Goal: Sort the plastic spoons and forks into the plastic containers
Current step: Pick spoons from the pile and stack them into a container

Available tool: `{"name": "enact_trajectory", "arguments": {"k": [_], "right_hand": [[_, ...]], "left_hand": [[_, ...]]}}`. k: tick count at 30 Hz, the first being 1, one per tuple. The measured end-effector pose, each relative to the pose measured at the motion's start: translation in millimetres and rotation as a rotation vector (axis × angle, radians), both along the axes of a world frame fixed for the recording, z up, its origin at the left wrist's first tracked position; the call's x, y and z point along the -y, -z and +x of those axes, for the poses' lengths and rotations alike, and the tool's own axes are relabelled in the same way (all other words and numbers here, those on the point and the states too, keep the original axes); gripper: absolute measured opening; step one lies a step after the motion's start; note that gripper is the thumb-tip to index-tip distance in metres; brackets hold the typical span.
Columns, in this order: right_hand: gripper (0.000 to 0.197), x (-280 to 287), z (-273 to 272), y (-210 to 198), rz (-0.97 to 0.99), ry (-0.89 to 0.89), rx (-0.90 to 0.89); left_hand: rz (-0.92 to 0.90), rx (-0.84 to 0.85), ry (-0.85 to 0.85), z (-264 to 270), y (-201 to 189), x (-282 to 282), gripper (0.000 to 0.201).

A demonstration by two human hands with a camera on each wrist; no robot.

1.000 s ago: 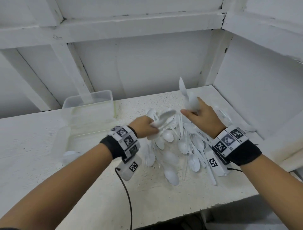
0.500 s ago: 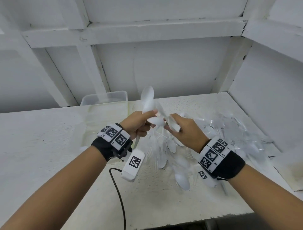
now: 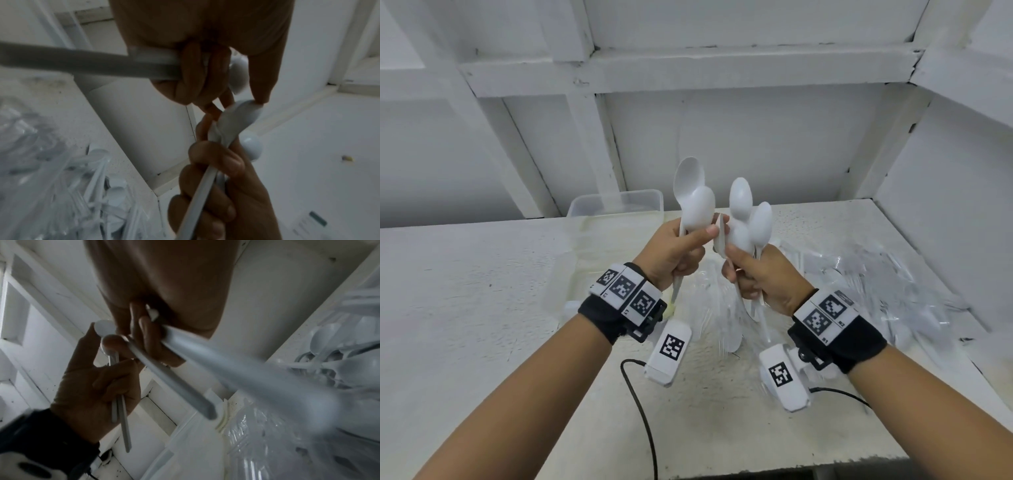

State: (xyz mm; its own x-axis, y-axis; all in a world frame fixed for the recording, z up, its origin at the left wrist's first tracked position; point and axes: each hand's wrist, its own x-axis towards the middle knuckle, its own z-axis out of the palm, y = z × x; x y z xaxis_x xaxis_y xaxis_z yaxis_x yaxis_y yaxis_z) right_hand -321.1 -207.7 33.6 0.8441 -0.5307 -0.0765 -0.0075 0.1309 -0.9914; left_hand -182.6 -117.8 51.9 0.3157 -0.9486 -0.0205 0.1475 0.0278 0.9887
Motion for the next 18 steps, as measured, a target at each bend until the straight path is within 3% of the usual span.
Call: {"name": "enact_trajectory", "arguments": {"k": [4,8,13,18], "right_hand": [[0.011,-3.2,4.8,1.1,-0.071,0.04,-0.029],[0.036,-6.7,10.1,0.7,-0.136,0.141,-0.016],[0.012,-11.9,13.9,-1.2,-0.209,0.16,-0.022],[0.021,-7.0,11.6,2.4,-0.188,0.225,-0.083]], "left_hand": [[0.022,0.103,-0.111,-2.5,-1.4,-0.7,0.02],[0.045,0.129,-0.29,-9.0,0.0,2.5,0.009],[0.052,0.149,-0.333,-14.5,1.2,6.7,0.016],[0.063,0.171,-0.376,-13.5,6.7,8.4,0.017]]}}
